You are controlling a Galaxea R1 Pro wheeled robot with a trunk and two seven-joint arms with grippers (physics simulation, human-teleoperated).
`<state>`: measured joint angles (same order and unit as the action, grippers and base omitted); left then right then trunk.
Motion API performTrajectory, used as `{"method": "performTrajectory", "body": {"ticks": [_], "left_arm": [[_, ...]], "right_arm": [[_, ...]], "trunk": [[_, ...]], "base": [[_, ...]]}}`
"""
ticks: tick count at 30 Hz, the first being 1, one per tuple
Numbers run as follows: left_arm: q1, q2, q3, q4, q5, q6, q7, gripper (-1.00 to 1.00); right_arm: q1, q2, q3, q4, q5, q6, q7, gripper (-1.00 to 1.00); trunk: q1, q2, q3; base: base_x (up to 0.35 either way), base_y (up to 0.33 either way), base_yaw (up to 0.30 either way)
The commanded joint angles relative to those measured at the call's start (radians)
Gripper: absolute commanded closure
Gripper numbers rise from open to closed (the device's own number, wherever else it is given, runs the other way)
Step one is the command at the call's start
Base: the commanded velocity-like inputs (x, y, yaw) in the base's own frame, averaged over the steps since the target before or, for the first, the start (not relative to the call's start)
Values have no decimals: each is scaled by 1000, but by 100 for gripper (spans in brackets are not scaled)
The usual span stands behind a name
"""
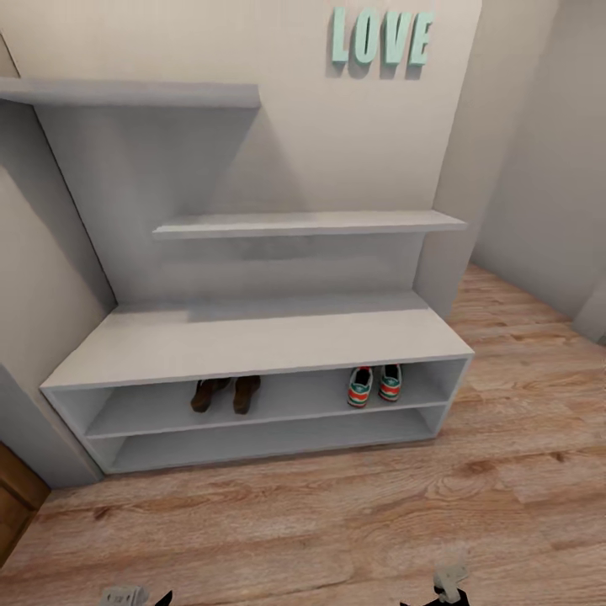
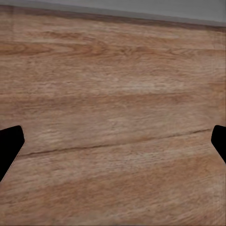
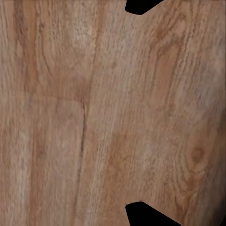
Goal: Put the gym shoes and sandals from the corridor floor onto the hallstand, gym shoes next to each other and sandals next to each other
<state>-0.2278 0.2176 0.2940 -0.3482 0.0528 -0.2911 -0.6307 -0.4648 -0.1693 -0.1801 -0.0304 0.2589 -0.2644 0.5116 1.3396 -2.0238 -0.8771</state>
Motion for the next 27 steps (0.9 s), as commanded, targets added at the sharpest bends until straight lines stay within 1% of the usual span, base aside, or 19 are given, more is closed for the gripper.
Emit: {"method": "performTrajectory", "body": {"ticks": [1,8,22,24,27], "left_arm": [[-1,-1,4,2,5,1,0,-100],[-1,-4,4,2,6,1,25,-100],[-1,-5,9,1,7,3,35,-100],[-1,-4,14,1,7,3,39,-100],[-1,-5,35,-1,7,2,54,-100]], "right_arm": [[1,1,-9,1,10,-4,2,-100],[9,4,-9,3,9,-5,0,-100],[26,6,-9,1,7,-5,-1,-100],[27,5,-9,0,7,-5,-1,-100],[27,6,-9,1,7,-4,-1,-100]], "trunk": [[-4,7,2],[-31,56,24],[-85,154,68],[-92,168,74],[-104,189,84]], "base": [[0,0,-6],[0,0,-3],[0,0,0],[0,0,0],[0,0,0]]}}
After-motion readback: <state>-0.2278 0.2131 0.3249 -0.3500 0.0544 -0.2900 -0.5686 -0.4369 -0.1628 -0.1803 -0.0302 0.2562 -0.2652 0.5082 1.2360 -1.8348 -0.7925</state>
